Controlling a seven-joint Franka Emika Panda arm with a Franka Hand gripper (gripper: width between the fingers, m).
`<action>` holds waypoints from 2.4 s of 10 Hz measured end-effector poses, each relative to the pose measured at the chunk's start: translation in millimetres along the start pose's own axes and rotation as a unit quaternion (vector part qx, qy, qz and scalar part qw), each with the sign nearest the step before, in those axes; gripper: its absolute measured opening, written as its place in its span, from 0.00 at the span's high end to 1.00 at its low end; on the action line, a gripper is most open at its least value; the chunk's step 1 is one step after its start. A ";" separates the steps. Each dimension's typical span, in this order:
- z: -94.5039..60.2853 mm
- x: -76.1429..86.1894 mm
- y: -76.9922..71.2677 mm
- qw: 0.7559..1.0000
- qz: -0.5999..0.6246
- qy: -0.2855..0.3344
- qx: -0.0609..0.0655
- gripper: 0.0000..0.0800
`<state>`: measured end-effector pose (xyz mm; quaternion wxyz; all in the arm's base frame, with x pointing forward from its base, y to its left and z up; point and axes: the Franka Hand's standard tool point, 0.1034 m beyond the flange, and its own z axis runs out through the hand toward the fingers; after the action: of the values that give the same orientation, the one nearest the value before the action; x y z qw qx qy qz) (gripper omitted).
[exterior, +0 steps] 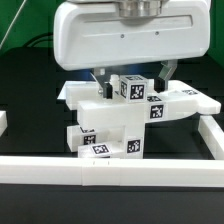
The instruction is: Assemble chair
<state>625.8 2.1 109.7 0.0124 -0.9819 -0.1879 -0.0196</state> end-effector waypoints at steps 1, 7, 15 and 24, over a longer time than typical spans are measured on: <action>0.0 0.0 0.0 1.000 0.007 0.000 0.000 0.20; 0.0 0.0 -0.1 0.995 0.096 0.000 0.000 0.67; -0.4 -1.7 2.9 0.931 0.365 -0.001 0.013 0.67; -0.1 -4.5 6.9 0.797 0.603 -0.010 0.031 0.66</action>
Offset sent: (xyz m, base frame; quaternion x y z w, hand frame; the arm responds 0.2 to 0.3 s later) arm 0.0000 0.0000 0.0000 0.0000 0.0000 0.0650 0.9979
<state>624.1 -5.9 109.4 0.0501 -0.8960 0.4412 0.0071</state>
